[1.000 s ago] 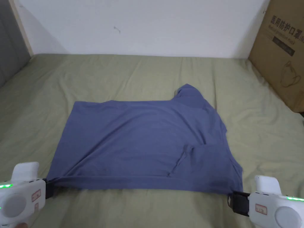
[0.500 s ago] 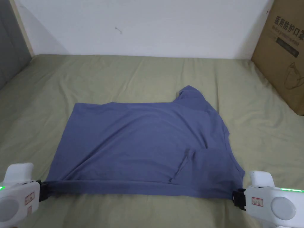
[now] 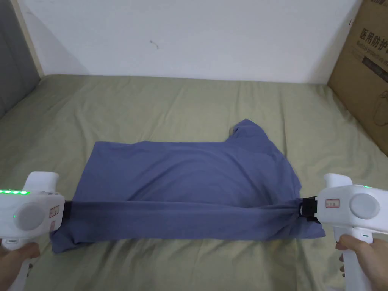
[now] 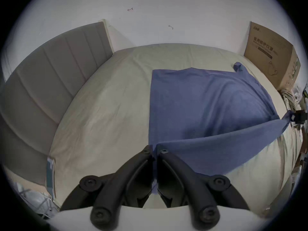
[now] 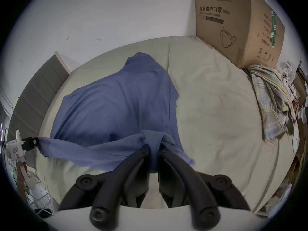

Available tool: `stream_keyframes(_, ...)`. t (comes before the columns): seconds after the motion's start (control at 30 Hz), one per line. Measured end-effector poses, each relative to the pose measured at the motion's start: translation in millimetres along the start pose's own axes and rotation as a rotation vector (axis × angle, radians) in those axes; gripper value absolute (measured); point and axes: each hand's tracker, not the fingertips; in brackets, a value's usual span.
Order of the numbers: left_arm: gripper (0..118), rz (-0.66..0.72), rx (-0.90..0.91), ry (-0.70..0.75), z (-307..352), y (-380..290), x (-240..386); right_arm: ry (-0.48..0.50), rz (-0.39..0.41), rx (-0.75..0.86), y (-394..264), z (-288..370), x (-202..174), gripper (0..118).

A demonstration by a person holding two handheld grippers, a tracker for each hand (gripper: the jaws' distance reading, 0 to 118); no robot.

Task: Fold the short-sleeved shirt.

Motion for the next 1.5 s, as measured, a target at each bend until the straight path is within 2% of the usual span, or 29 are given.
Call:
stream_keyframes(0.2,3,-0.006,-0.071,0.042,-58.8,23.0,11.2,-0.025,0.005,-0.090,29.9,-61.8,-2.8,11)
stream_keyframes(0.23,5,-0.005,-0.083,0.042,-64.3,22.5,12.2,-0.023,0.009,-0.105,29.5,-66.0,-3.3,22)
stream_keyframes(0.27,15,-0.002,-0.094,0.043,-68.7,21.5,13.6,-0.040,0.019,-0.132,30.1,-70.0,-4.5,38)
stream_keyframes(0.3,46,-0.001,-0.096,0.043,-71.3,20.4,14.1,-0.064,0.034,-0.124,29.9,-70.4,-5.5,62)
stream_keyframes(0.33,77,-0.004,-0.108,0.048,-72.5,19.5,14.1,-0.066,0.046,-0.116,29.7,-69.0,-4.6,66)
stream_keyframes(0.37,100,-0.010,-0.118,0.051,-72.7,18.3,13.4,-0.067,0.048,-0.111,28.5,-66.6,-3.6,65)
stream_keyframes(0.4,105,-0.014,-0.119,0.047,-70.9,16.9,12.5,-0.061,0.042,-0.102,29.0,-61.2,-0.7,65)
stream_keyframes(0.43,101,-0.019,-0.108,0.042,-64.4,15.1,11.5,-0.054,0.033,-0.094,28.9,-57.0,1.3,64)
stream_keyframes(0.53,102,-0.023,-0.083,0.029,-41.0,14.5,10.4,-0.056,0.032,-0.051,22.8,-37.0,4.5,64)
stream_keyframes(0.63,98,0.028,-0.041,-0.034,-6.6,6.0,6.9,-0.056,0.035,-0.029,9.1,-14.6,7.2,64)
stream_keyframes(0.67,89,0.057,-0.028,-0.059,5.6,0.0,5.3,-0.055,0.038,-0.025,1.3,-6.8,7.2,62)
stream_keyframes(0.7,60,0.080,-0.016,-0.078,16.0,-7.4,4.4,-0.050,0.046,-0.014,-7.3,-0.5,7.4,51)
stream_keyframes(0.77,0,0.081,-0.022,-0.065,28.1,-24.6,6.6,-0.054,0.038,-0.012,-25.8,8.9,7.2,12)
stream_keyframes(0.8,0,0.083,-0.012,-0.052,35.6,-35.2,9.7,-0.039,0.015,-0.016,-36.8,12.3,8.7,1)
stream_keyframes(0.87,0,0.086,-0.049,-0.088,39.4,-51.0,10.4,0.003,-0.008,-0.048,-56.8,14.3,8.0,1)
stream_keyframes(1.0,1,0.096,-0.057,-0.091,29.7,-74.8,9.8,-0.035,0.031,-0.072,-90.7,13.9,-2.0,1)
stream_keyframes(1.03,12,0.088,-0.054,-0.073,26.0,-75.7,10.0,-0.022,0.025,-0.078,-95.2,13.4,-2.7,1)
stream_keyframes(1.07,37,0.087,-0.059,-0.055,22.3,-74.7,10.4,-0.011,0.013,-0.085,-98.6,12.6,-3.4,1)
stream_keyframes(1.1,72,0.091,-0.076,-0.045,15.1,-71.3,7.3,-0.017,0.005,-0.086,-101.2,11.5,-5.0,1)
stream_keyframes(1.13,87,0.107,-0.090,-0.047,6.0,-71.7,4.2,-0.021,0.006,-0.088,-102.6,10.7,-6.8,1)
stream_keyframes(1.17,92,0.125,-0.096,-0.044,-1.5,-69.6,1.9,-0.023,0.014,-0.088,-103.1,11.4,-8.7,1)
stream_keyframes(1.3,91,0.171,-0.125,-0.028,-31.6,-62.1,-5.5,-0.008,0.056,-0.101,-103.0,10.0,-18.6,1)
stream_keyframes(1.33,83,0.179,-0.145,-0.031,-38.6,-61.8,-6.4,-0.009,0.061,-0.102,-102.8,9.1,-20.4,1)
stream_keyframes(1.37,69,0.188,-0.178,-0.041,-45.7,-62.3,-7.3,-0.008,0.066,-0.107,-102.2,7.7,-22.5,1)
stream_keyframes(1.43,59,0.214,-0.174,-0.046,-51.6,-68.3,-7.6,-0.003,0.070,-0.110,-102.8,6.9,-24.1,1)
stream_keyframes(1.47,46,0.219,-0.163,-0.043,-49.6,-67.8,-8.0,-0.001,0.071,-0.113,-103.2,6.2,-25.1,1)
stream_keyframes(1.5,16,0.221,-0.156,-0.036,-47.4,-65.4,-8.0,0.001,0.071,-0.116,-104.0,6.1,-25.6,1)
